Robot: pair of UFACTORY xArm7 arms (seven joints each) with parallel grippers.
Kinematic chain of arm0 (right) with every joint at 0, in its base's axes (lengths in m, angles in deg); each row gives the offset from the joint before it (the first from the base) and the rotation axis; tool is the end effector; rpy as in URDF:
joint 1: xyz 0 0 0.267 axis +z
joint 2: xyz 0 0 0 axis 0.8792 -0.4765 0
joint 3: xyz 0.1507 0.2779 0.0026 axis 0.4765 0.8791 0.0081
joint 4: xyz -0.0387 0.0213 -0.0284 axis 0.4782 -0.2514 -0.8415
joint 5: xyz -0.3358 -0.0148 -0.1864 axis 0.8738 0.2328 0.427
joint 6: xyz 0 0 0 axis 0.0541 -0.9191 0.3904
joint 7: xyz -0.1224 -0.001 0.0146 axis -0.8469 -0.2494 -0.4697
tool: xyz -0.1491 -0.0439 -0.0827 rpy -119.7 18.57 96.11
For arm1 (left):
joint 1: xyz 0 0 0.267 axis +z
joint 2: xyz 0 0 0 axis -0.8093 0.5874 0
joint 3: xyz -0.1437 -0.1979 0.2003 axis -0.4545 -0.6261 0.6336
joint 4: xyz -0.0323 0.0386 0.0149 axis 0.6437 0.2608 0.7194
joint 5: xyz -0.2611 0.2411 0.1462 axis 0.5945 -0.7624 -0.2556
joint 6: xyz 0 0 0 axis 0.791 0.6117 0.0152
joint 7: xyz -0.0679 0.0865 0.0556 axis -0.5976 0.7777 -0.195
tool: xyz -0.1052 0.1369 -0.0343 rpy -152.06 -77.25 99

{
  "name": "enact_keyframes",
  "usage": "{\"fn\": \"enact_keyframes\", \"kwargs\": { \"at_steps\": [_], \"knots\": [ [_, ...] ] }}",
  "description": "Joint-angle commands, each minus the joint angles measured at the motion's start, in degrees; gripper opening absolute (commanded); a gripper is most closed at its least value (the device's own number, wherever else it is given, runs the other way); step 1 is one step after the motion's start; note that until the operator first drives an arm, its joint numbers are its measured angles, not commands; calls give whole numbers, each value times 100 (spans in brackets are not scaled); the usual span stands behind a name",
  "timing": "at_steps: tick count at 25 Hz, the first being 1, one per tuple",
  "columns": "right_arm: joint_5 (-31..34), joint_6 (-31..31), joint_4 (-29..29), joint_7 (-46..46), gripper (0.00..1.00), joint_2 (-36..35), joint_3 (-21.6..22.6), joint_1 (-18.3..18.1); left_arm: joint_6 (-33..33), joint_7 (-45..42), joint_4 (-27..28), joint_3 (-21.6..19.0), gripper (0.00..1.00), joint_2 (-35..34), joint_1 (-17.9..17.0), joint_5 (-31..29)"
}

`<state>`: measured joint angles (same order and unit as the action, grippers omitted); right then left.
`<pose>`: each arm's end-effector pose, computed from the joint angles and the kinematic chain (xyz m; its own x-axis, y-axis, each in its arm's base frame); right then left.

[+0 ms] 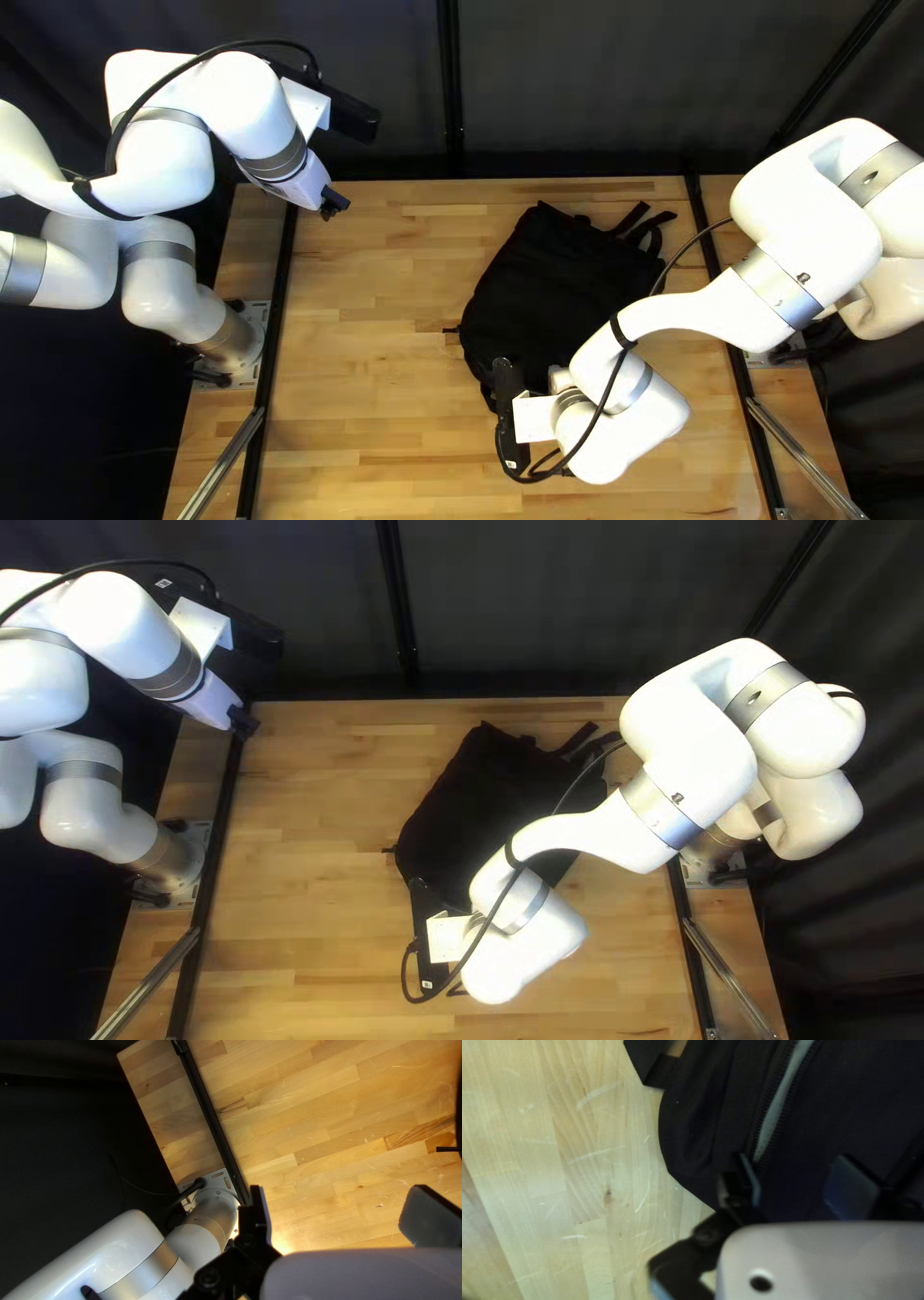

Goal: Remove a lunch box from a kids backpack

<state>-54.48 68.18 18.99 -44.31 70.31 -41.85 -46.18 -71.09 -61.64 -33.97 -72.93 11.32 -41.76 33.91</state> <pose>0.4841 0.1536 0.1119 0.9951 0.0837 -0.0522 0.0985 -0.8700 0.4831 0.2550 0.0993 0.3726 0.4381 0.8798 0.1847 0.8909 -0.3976 -0.2194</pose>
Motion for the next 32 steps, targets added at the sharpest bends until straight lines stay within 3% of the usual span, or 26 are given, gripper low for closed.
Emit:
{"fn": "enact_keyframes", "kwargs": {
  "at_steps": [1, 18, 25, 32],
  "knots": [
    [-14, -35, -93, -3, 100, 72, 9, -11, 0, 0, 0, 0, 100, 0, 0, 0],
    [-41, 0, -260, -142, 100, 202, -56, -133, 0, 0, 0, 0, 100, 0, 0, 0],
    [89, 219, 564, -29, 100, -354, -146, -38, 0, 0, 0, 0, 100, 0, 0, 0],
    [305, -41, 876, 59, 100, -579, -413, -250, 0, 0, 0, 0, 100, 0, 0, 0]
  ]
}}
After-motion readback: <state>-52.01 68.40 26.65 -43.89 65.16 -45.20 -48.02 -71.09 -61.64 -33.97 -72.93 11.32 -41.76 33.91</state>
